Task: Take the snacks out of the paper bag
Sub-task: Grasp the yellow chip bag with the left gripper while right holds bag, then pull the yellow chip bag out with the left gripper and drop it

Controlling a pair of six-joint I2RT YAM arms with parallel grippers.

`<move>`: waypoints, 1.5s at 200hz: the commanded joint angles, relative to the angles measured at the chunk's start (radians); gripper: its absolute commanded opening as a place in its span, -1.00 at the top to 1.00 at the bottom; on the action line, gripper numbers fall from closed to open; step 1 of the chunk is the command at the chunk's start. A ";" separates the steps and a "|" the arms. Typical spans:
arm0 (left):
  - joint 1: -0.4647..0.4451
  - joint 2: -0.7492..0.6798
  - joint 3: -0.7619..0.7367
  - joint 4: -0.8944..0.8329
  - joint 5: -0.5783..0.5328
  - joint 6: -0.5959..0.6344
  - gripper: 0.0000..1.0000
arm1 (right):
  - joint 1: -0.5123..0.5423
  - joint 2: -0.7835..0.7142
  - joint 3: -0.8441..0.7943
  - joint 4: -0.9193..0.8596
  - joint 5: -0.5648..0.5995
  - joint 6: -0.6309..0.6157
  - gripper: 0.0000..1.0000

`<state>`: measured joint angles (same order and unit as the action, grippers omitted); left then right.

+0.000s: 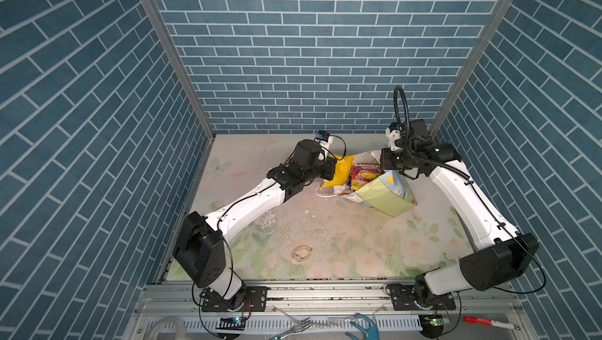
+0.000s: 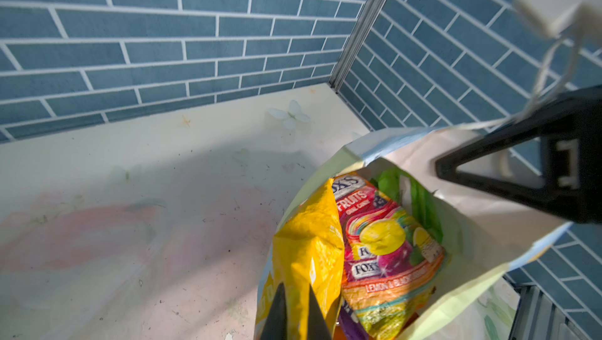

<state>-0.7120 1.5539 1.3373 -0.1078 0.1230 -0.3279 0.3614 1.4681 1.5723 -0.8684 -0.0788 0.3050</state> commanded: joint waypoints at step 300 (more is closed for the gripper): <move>0.416 -0.154 -0.137 -0.035 -0.264 -0.006 1.00 | 0.005 -0.130 -0.149 0.236 -0.052 0.091 1.00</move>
<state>-0.3599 1.3911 1.2564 -0.1967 -0.1062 -0.3035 0.3656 1.3907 1.4246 -0.7292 -0.1036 0.3557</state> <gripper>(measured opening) 0.044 0.047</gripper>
